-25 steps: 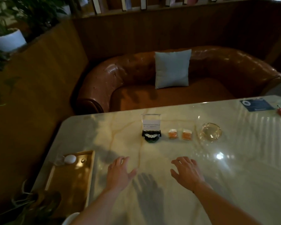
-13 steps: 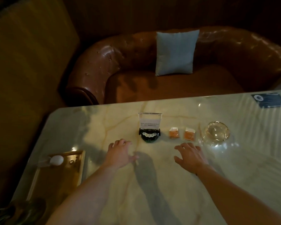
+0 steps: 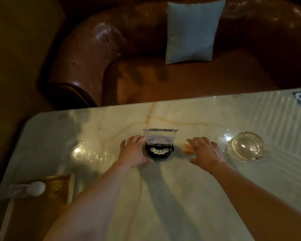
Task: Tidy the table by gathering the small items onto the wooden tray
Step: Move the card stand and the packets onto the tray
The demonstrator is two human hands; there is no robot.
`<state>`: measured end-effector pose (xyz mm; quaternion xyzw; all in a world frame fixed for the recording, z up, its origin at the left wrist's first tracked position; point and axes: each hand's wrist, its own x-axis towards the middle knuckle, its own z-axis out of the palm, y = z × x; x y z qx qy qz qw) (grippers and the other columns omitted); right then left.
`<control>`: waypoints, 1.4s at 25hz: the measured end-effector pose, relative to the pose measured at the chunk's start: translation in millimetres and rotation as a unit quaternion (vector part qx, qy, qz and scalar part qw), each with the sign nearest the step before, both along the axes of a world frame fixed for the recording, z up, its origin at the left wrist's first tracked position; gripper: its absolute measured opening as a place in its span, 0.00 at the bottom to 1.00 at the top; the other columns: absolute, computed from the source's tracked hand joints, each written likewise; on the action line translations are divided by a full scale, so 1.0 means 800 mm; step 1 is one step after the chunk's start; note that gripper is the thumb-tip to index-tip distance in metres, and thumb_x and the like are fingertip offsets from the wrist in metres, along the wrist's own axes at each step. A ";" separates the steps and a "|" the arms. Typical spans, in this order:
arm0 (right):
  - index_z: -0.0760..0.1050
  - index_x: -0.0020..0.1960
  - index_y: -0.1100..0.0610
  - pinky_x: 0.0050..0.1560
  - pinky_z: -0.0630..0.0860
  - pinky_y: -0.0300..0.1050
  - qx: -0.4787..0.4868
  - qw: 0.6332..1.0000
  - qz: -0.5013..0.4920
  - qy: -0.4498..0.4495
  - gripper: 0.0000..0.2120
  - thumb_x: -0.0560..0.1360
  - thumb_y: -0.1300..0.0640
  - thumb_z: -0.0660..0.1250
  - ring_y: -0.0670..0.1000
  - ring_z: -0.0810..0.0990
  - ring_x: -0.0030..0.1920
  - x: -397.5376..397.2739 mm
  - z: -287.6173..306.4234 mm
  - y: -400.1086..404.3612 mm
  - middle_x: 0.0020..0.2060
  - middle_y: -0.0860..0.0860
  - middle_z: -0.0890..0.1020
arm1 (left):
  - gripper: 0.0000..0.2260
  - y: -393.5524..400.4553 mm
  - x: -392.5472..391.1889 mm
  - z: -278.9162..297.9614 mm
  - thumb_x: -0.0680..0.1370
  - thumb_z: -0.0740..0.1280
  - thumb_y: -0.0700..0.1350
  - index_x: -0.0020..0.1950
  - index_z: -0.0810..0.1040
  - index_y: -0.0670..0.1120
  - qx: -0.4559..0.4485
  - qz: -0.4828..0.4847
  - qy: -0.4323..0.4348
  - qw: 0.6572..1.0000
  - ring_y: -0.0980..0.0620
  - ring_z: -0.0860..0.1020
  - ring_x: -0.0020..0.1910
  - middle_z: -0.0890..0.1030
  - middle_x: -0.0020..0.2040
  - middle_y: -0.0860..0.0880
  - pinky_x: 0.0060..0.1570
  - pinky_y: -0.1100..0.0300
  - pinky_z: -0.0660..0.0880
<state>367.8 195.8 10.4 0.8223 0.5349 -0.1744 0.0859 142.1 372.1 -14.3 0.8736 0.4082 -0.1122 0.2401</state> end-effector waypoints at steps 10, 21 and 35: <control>0.62 0.74 0.45 0.68 0.63 0.53 0.036 0.999 -0.005 0.036 0.32 0.73 0.45 0.70 0.53 0.65 0.69 0.022 -0.028 0.019 0.70 0.48 0.68 | 0.51 0.006 0.025 -0.029 0.52 0.74 0.70 0.71 0.69 0.50 -0.023 -0.033 -0.050 0.998 0.49 0.62 0.72 0.72 0.67 0.51 0.72 0.47 0.55; 0.70 0.66 0.48 0.63 0.71 0.51 0.002 0.995 -0.042 0.094 0.24 0.73 0.60 0.72 0.53 0.69 0.63 0.031 -0.014 0.024 0.63 0.50 0.72 | 0.41 -0.005 0.023 -0.034 0.54 0.79 0.59 0.66 0.75 0.53 -0.049 0.011 -0.150 0.987 0.48 0.62 0.69 0.75 0.62 0.51 0.70 0.59 0.51; 0.77 0.54 0.51 0.44 0.79 0.44 0.046 0.973 -0.126 0.188 0.09 0.76 0.61 0.66 0.48 0.80 0.44 0.013 -0.006 0.020 0.48 0.47 0.80 | 0.40 -0.014 0.008 -0.018 0.53 0.81 0.59 0.63 0.76 0.50 -0.034 0.033 -0.173 0.984 0.51 0.72 0.57 0.79 0.56 0.52 0.62 0.54 0.66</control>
